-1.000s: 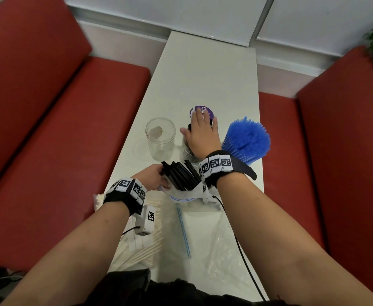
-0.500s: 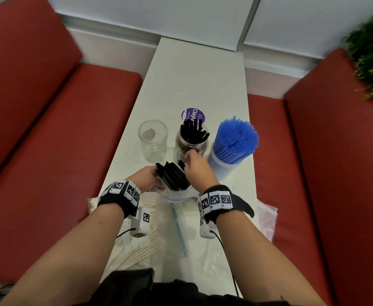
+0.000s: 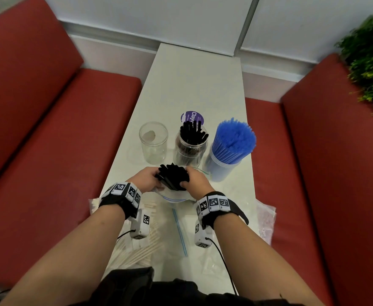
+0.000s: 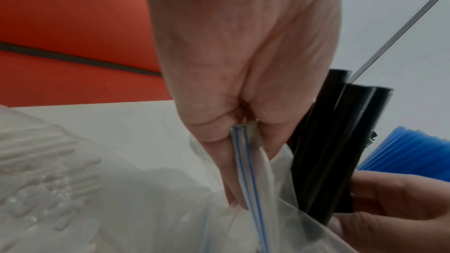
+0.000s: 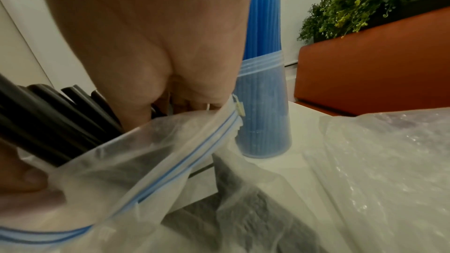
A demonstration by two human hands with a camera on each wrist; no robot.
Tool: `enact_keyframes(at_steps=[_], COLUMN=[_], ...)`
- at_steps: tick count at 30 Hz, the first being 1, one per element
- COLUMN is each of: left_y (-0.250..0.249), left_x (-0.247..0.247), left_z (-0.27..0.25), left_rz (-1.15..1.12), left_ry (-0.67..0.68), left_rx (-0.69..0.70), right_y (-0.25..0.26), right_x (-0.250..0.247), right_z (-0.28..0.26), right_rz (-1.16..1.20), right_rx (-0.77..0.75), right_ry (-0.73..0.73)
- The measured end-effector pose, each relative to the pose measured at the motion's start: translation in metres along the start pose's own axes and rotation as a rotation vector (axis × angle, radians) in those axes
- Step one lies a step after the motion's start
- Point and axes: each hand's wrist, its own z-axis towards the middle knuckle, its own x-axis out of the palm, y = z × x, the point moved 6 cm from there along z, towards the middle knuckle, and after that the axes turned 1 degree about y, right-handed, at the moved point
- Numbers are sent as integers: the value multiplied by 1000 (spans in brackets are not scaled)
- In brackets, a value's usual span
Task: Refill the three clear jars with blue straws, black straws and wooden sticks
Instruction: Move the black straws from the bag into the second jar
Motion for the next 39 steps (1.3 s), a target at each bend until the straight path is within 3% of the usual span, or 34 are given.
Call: enact_keyframes(at_steps=[13,23,28,34,39], left_y=[-1,3,2,0,-4], left_x=[3,4,5,6,6], left_z=[2,3,2,0,-3], left_rz=[52,46,6,-31,-79], left_ry=[-1,-9,-8,9,6], left_rx=[13,15,-2,4,-3], right_y=[-7,1,46,96,86], right_x=[-2,-32,-103,-226,-227], right_z=[-10,-12,-22,-39,-20], right_rz=[218,583,612,906,920], right_rx=[-56,-70,-226,-554,-469], right_ry=[-17,-195,-287,-661,-774])
